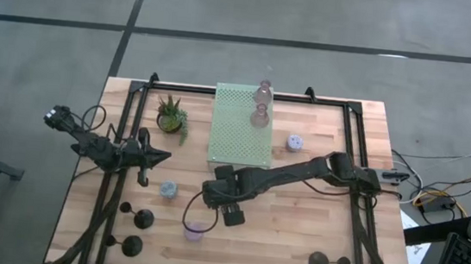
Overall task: Pick & Place candle stick holders
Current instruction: Put the pink glass candle holder on the shelf aligned with the other pink glass candle holder
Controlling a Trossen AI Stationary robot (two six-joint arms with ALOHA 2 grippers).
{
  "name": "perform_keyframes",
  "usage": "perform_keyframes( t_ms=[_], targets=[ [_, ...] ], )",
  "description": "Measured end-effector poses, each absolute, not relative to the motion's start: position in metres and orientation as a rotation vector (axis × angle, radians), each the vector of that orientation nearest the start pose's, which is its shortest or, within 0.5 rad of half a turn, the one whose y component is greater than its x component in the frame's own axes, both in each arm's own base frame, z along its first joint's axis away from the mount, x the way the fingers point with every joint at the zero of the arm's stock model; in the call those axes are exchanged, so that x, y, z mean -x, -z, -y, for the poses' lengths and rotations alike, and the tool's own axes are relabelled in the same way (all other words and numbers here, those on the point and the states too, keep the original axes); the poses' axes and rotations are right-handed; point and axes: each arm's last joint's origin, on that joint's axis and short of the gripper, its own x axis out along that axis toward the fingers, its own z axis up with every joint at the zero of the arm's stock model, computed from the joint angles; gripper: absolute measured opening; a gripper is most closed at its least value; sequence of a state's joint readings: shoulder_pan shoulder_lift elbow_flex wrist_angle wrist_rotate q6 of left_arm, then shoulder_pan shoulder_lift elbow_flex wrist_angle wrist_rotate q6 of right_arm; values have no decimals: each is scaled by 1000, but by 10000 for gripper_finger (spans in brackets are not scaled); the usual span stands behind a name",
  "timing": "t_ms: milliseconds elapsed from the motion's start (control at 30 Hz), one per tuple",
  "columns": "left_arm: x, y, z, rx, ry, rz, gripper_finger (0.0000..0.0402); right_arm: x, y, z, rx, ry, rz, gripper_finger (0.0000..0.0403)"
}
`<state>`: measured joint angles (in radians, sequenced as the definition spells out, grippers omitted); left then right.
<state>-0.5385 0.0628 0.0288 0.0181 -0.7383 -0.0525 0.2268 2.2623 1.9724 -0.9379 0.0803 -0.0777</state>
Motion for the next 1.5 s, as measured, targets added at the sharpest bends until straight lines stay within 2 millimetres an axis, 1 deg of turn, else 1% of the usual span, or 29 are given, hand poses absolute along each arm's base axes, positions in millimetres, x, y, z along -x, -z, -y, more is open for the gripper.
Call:
perform_keyframes(
  t_ms=[367, 500, 633, 733, 933, 1133, 1267, 1367, 1500],
  targets=[
    [-89, -170, 31, 43, -200, -7, 14, -461, -204, -106, 246, -170, -1207, 177],
    [-89, -170, 31, 43, -200, -7, 14, -460, -209, -106, 238, -170, -1199, 166],
    [-89, -170, 31, 43, -200, -7, 14, -456, -222, -106, 230, -168, -1171, 174],
    [-89, -170, 31, 43, -200, -7, 14, -452, -236, -105, 215, -162, -1141, 181],
    [-89, -170, 31, 43, -200, -7, 14, -438, -270, -103, 200, -163, -1089, 170],
    [-89, -170, 31, 43, -200, -7, 14, -414, -316, -97, 161, -143, -1014, 177],
    [-89, -170, 31, 43, -200, -7, 14, -393, -348, -87, 114, -107, -972, 180],
    [-89, -170, 31, 43, -200, -7, 14, -374, -370, -73, 95, -12, -948, 175],
    [-89, -170, 31, 43, -200, -7, 14, -354, -391, -52, 74, 118, -928, 171]
  ],
)
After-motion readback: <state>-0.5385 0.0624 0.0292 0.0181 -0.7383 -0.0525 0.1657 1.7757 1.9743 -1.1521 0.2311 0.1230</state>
